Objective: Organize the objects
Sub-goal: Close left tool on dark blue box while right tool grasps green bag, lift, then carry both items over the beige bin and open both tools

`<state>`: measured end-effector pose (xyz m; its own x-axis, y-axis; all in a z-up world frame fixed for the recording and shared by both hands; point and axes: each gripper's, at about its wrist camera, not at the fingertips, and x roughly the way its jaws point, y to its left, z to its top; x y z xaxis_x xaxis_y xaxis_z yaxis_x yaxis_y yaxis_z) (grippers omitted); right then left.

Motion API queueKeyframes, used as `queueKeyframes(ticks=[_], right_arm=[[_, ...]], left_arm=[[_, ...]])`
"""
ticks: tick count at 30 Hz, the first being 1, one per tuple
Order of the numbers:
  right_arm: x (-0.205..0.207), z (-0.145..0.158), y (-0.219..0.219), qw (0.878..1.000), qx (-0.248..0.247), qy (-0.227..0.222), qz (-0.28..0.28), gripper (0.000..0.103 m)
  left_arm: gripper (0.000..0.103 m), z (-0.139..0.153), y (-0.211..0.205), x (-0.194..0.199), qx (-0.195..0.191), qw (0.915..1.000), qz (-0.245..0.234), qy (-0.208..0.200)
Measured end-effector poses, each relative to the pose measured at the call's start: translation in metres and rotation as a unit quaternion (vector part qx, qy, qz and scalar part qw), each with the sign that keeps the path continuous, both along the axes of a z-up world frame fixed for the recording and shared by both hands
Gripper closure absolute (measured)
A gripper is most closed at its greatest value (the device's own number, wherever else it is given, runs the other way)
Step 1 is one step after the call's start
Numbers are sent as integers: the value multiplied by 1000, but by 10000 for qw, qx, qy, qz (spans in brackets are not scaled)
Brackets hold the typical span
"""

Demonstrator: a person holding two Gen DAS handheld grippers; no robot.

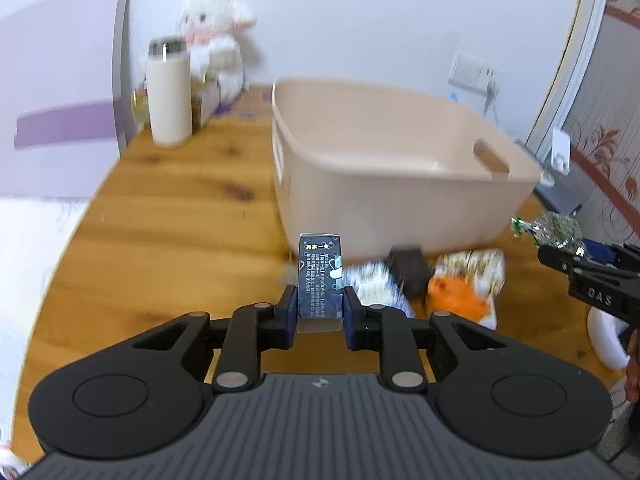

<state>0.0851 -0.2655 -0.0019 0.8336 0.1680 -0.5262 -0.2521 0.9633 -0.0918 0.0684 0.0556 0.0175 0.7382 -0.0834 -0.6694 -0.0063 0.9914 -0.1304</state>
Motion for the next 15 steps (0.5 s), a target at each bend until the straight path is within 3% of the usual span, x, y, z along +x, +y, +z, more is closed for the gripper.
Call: queueKeyframes(ticks=[8, 15], right_arm=[[14, 48, 0, 9978, 290, -592, -17, 54], [45, 62, 26, 9966, 256, -784, 79, 54]], left_arm=[[78, 47, -12, 22, 137, 9976, -100, -674], [78, 55, -33, 67, 194, 9973, -191, -677]])
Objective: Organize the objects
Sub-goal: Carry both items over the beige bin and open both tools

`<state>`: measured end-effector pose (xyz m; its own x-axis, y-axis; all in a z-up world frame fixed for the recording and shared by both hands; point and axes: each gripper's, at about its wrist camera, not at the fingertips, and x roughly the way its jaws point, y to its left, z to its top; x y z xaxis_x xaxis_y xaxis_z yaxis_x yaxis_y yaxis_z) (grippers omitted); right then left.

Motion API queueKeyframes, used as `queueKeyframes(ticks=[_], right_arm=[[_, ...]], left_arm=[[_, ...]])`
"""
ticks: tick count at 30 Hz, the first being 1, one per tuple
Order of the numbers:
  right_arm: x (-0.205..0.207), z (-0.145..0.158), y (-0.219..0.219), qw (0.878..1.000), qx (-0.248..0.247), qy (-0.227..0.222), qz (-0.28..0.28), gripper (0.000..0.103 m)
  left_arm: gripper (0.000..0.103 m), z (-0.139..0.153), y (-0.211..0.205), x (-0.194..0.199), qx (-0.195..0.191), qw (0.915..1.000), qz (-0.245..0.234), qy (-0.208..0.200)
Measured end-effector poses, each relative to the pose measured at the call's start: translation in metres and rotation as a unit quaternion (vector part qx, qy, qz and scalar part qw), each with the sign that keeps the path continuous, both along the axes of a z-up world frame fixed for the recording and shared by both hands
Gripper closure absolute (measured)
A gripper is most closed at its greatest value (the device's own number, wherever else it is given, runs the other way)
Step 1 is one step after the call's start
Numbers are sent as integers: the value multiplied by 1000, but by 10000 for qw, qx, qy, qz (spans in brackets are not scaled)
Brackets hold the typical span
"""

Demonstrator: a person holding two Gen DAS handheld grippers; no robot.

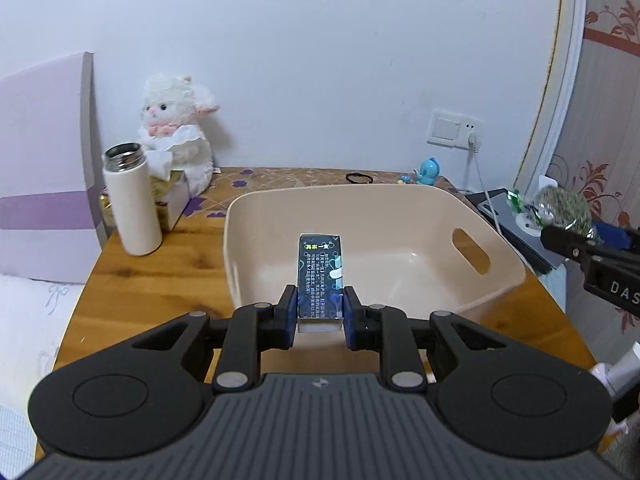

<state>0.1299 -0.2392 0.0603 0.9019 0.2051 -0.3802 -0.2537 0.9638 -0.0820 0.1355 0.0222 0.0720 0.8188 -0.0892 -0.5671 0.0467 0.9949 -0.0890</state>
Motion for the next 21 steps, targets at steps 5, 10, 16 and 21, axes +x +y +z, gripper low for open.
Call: queueKeyframes(ticks=[5, 10, 16, 21], right_arm=[[31, -8, 18, 9998, -69, 165, 80, 54], [60, -30, 30, 9981, -284, 533, 117, 54], [67, -44, 35, 9960, -387, 782, 172, 38], [53, -36, 24, 9974, -345, 615, 113, 24]], left_arm=[[78, -11, -17, 39, 309, 9994, 71, 143], [78, -41, -35, 70, 605, 9966, 17, 557], [77, -65, -39, 82, 741, 9933, 34, 888], [45, -54, -34, 74, 642, 9949, 47, 778]])
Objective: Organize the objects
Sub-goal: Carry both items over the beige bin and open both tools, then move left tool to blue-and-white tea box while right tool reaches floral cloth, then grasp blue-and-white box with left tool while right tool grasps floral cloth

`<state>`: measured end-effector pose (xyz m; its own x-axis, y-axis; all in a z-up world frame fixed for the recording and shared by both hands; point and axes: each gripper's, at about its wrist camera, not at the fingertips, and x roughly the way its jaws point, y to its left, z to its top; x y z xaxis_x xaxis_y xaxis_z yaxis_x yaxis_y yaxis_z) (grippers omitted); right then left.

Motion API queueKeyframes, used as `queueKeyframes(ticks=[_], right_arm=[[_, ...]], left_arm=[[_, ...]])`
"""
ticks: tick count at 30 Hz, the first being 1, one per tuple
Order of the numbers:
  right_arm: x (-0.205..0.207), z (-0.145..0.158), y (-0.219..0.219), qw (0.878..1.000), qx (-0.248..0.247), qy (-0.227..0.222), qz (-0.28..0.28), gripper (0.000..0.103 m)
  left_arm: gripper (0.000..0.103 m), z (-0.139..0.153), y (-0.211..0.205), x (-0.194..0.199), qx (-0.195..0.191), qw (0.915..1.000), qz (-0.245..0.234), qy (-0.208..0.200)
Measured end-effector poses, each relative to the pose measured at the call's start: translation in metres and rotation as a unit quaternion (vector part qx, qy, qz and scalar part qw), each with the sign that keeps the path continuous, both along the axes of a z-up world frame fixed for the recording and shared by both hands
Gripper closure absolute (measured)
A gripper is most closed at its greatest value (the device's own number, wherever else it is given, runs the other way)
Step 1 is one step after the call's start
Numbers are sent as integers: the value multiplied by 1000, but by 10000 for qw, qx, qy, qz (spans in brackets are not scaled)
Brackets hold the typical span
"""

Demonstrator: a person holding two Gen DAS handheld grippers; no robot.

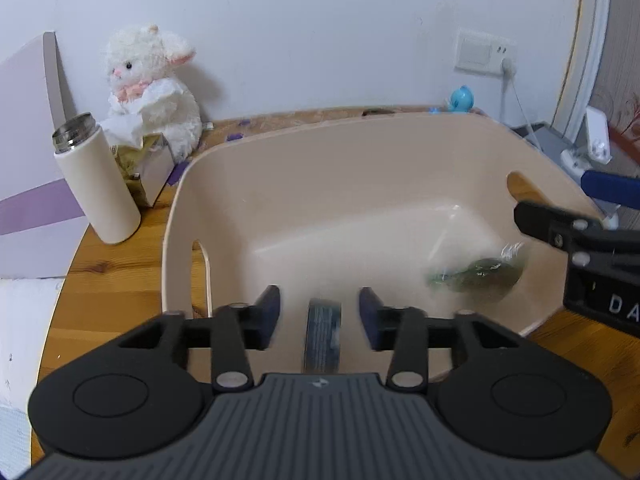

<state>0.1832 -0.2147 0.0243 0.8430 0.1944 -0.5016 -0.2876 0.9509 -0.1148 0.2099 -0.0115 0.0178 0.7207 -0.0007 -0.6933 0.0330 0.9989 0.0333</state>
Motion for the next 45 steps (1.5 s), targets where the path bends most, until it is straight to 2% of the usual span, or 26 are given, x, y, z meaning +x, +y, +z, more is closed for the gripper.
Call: queueKeyframes(ticks=[1, 2, 3, 6, 11, 19, 26, 35, 37, 39, 43, 45], right_arm=[[-5, 2, -3, 10000, 11, -31, -1, 23], [-9, 4, -6, 10000, 17, -52, -2, 22], [-14, 6, -8, 10000, 24, -72, -1, 17], [-34, 7, -15, 9999, 63, -154, 26, 8], [-62, 6, -26, 9999, 119, -101, 64, 2], [-83, -9, -32, 9997, -58, 158, 150, 0], [-79, -36, -34, 9981, -19, 575, 198, 0], [-64, -68, -28, 9956, 88, 889, 294, 0], [-59, -75, -27, 9947, 130, 970, 303, 2], [-54, -83, -25, 9939, 140, 1044, 324, 8], [-47, -93, -22, 9925, 156, 1148, 398, 18], [-45, -96, -20, 9918, 178, 1177, 454, 26]], left_arm=[[28, 4, 0, -3, 18, 10000, 71, -27], [19, 8, 0, -8, 61, 9998, 153, -88], [18, 11, 0, -13, 108, 9997, 181, -150], [16, 21, 1, -29, 219, 9995, 110, -195], [12, 31, -1, -58, 332, 9987, 6, -377], [7, 30, -5, -92, 315, 9987, -162, -376], [7, 5, -5, -99, 106, 9999, -107, -33], [7, -38, -6, -85, -23, 9989, 69, 468], [7, -47, -4, -80, -174, 9980, 123, 599], [7, -55, -2, -76, -299, 9967, 108, 752], [7, -67, -1, -71, -273, 9954, 140, 909], [8, -69, 1, -69, -297, 9947, 142, 973]])
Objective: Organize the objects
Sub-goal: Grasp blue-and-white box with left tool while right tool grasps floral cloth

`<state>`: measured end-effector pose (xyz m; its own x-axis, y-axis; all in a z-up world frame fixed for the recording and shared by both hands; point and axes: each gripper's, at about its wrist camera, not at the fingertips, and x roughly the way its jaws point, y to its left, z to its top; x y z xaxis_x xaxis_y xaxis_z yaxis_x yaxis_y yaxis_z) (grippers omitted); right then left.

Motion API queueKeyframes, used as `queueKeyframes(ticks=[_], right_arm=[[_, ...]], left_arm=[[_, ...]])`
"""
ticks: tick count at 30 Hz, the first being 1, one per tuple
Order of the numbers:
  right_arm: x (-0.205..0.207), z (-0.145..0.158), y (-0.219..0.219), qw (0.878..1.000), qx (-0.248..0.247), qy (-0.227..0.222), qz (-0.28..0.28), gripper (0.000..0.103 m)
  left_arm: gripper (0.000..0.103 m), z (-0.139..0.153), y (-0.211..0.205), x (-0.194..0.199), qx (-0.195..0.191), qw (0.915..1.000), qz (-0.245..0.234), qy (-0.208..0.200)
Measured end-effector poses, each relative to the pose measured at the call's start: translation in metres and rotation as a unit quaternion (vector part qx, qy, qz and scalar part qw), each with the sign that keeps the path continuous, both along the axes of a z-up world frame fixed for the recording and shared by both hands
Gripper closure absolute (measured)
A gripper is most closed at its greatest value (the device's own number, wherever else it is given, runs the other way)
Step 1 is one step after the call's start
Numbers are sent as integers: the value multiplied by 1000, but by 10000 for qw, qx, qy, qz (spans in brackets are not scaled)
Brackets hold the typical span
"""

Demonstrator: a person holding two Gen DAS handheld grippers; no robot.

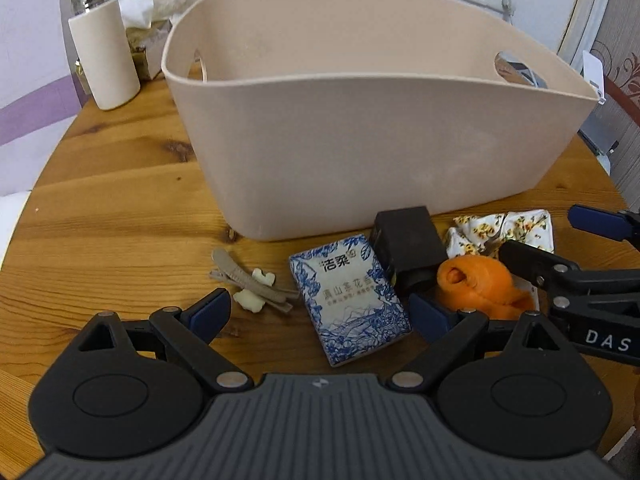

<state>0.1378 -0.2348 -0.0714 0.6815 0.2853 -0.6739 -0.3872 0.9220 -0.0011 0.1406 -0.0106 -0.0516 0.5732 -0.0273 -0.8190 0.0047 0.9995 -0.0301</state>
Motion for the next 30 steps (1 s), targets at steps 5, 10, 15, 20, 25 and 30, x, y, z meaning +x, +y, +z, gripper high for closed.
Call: queueKeyframes(ticks=[5, 10, 15, 20, 25, 30], right_arm=[[-3, -4, 6, 9995, 67, 173, 238, 60], [-12, -3, 11, 9994, 3, 102, 345, 84], [-21, 7, 12, 9993, 38, 44, 373, 90], [-33, 26, 8, 9992, 118, -210, 322, 90], [-45, 50, 3, 9978, 160, -570, 293, 90], [-46, 73, -2, 9958, 225, -824, 323, 90]], left_arm=[[29, -1, 2, 0, 36, 10000, -27, 78], [55, 4, 6, -5, 49, 9999, -84, 42], [55, 7, 12, -10, -238, 9995, -172, 128], [55, 22, 13, -25, -188, 9995, -252, -96], [55, 50, 17, -36, -325, 9981, -306, -435], [55, 77, 18, -41, -423, 9957, -329, -758]])
